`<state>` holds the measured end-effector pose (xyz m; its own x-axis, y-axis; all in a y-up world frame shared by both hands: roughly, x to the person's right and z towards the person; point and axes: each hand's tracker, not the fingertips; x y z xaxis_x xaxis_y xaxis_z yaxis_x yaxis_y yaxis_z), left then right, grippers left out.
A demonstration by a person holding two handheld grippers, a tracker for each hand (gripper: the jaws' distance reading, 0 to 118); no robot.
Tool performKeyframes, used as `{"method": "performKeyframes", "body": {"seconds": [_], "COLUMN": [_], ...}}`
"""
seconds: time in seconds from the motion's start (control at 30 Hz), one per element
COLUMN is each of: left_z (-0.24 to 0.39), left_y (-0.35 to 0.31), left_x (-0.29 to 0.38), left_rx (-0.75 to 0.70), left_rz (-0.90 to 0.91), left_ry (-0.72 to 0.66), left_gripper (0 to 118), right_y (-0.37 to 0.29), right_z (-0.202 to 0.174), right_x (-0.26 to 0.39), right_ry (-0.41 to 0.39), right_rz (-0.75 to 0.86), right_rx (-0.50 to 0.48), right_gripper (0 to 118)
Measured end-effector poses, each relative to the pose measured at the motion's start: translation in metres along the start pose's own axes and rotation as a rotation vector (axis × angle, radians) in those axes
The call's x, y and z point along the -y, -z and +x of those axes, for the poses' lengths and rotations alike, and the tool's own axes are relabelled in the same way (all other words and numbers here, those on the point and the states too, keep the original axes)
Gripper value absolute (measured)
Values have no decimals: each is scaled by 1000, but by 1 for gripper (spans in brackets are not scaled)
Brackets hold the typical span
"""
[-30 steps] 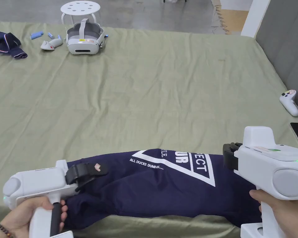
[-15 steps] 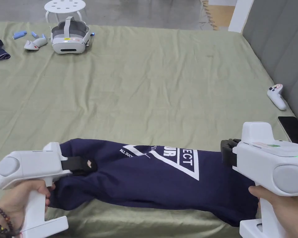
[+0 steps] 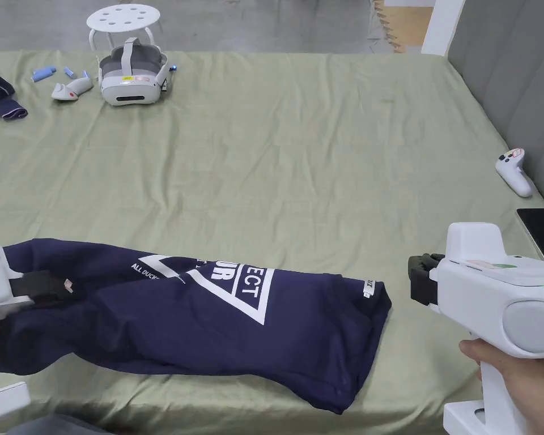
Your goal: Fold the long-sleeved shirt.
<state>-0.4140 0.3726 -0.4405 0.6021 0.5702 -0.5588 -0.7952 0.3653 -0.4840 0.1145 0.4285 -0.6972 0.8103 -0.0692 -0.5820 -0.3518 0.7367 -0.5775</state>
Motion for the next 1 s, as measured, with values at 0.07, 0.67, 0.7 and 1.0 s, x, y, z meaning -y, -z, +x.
{"method": "performKeyframes", "body": {"seconds": [0.07,0.67,0.7,1.0], "left_z": [27,226,228,232], "left_y": [-5,202,199,103], "left_x": [5,118,119,71], "left_rx": [101,361,396,424], "left_rz": [33,-331,-307,-129], "left_ry": [43,219,204,241], "left_gripper": [14,96,106,108], "right_y": [2,-12,-12,-13], "right_z": [-2,9,12,29], "right_x": [0,13,15,21], "right_ry": [-4,5,8,45], "right_rz": [-2,-7,-10,-20], "right_rx": [-5,-3,1,17], "right_gripper": [0,0,0,0]}}
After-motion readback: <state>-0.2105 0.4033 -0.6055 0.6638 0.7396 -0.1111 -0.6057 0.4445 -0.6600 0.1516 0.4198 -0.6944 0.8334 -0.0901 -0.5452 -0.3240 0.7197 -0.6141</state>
